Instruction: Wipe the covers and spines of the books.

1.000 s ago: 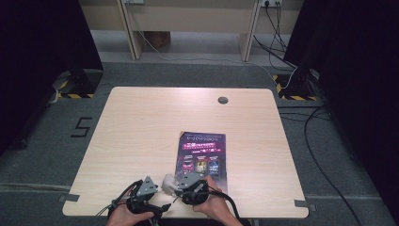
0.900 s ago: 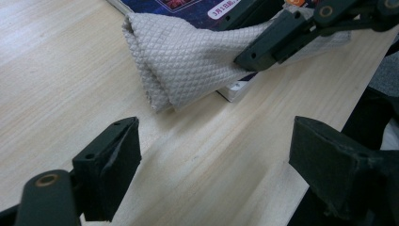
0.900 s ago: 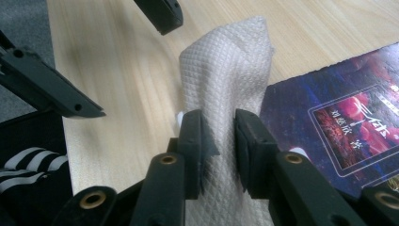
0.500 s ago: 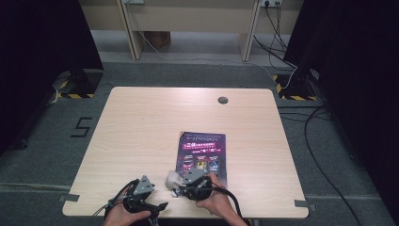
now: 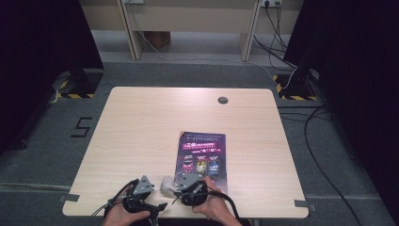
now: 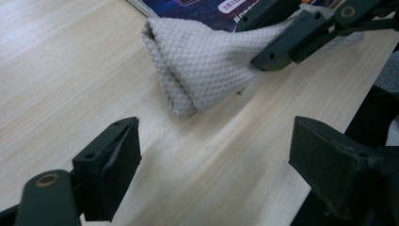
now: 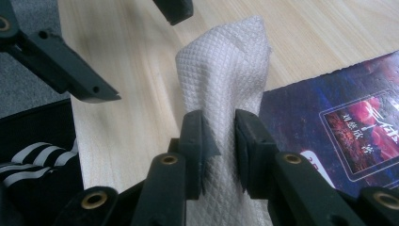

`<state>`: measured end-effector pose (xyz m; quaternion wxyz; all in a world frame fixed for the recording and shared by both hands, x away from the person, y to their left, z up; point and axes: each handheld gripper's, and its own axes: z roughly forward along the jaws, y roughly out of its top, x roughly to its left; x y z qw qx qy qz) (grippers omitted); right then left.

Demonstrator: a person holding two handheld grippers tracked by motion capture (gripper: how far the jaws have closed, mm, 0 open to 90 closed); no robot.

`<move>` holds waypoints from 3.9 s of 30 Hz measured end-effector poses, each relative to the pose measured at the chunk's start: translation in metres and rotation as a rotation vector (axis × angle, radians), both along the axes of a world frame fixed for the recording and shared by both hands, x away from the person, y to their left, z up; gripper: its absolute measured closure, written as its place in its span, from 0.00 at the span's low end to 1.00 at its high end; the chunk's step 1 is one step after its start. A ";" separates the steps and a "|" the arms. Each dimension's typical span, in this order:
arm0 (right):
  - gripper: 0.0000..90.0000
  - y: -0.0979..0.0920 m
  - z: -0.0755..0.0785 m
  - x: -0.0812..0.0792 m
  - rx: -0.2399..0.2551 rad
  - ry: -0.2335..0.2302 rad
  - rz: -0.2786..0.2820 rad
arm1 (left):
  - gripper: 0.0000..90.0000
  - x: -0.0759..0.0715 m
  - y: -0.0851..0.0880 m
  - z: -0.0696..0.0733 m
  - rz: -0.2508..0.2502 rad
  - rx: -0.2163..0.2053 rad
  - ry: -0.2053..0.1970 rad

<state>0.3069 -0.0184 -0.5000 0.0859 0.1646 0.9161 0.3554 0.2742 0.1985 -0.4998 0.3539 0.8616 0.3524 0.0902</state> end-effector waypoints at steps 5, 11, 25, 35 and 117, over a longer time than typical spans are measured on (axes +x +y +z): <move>0.82 0.003 0.000 -0.002 0.004 0.003 0.003 | 0.18 0.000 0.000 0.000 -0.001 0.000 0.000; 0.83 0.004 0.000 0.000 0.007 0.010 0.013 | 0.18 0.000 0.000 0.000 0.000 0.001 0.000; 0.81 -0.024 0.001 0.025 -0.008 0.003 -0.112 | 0.18 0.000 0.000 0.000 -0.002 0.005 -0.002; 0.81 -0.019 0.001 0.013 -0.003 0.006 -0.060 | 0.18 0.000 0.001 -0.001 -0.003 0.005 0.001; 0.82 -0.124 0.004 0.093 -0.045 -0.040 -0.426 | 0.18 0.040 -0.048 -0.008 0.068 0.021 -0.071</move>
